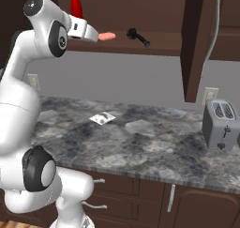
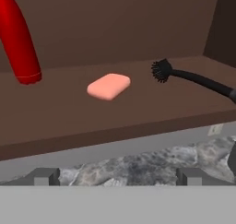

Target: Pick the bar soap and dish brush from the cabinet and place them on the counter.

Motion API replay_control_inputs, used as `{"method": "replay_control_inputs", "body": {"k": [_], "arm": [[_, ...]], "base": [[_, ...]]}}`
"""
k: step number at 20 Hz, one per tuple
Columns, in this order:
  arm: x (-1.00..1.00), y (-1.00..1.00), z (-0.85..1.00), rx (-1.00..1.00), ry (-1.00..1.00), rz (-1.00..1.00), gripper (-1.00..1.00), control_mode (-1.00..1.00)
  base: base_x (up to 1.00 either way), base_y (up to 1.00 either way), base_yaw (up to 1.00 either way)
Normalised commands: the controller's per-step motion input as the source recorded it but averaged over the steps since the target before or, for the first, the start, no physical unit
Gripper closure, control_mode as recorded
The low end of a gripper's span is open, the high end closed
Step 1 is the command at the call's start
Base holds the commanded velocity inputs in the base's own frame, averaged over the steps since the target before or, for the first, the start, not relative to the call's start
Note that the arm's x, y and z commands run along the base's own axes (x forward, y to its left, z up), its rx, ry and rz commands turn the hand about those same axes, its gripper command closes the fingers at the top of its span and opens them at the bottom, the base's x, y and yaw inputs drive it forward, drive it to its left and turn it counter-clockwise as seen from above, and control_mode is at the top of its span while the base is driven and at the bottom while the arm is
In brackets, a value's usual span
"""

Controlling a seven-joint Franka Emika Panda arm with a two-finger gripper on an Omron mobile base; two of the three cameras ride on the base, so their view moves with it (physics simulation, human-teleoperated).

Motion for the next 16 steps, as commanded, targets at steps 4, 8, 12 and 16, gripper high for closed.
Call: {"method": "replay_control_inputs", "body": {"k": [4,8,12,16], "arm": [[0.36,0.05,0.00,-0.01,0.11,-0.05,-1.00,-1.00],[0.28,0.00,0.00,0.00,0.12,-0.04,-1.00,-1.00],[0.27,0.00,0.00,0.00,0.05,-0.02,-1.00,-1.00],[0.24,-0.02,-0.02,0.00,0.01,-0.01,-1.00,-1.00]], "base": [[0.00,0.00,0.00],[0.00,0.00,0.00],[0.00,0.00,0.00],[0.00,0.00,0.00]]}}
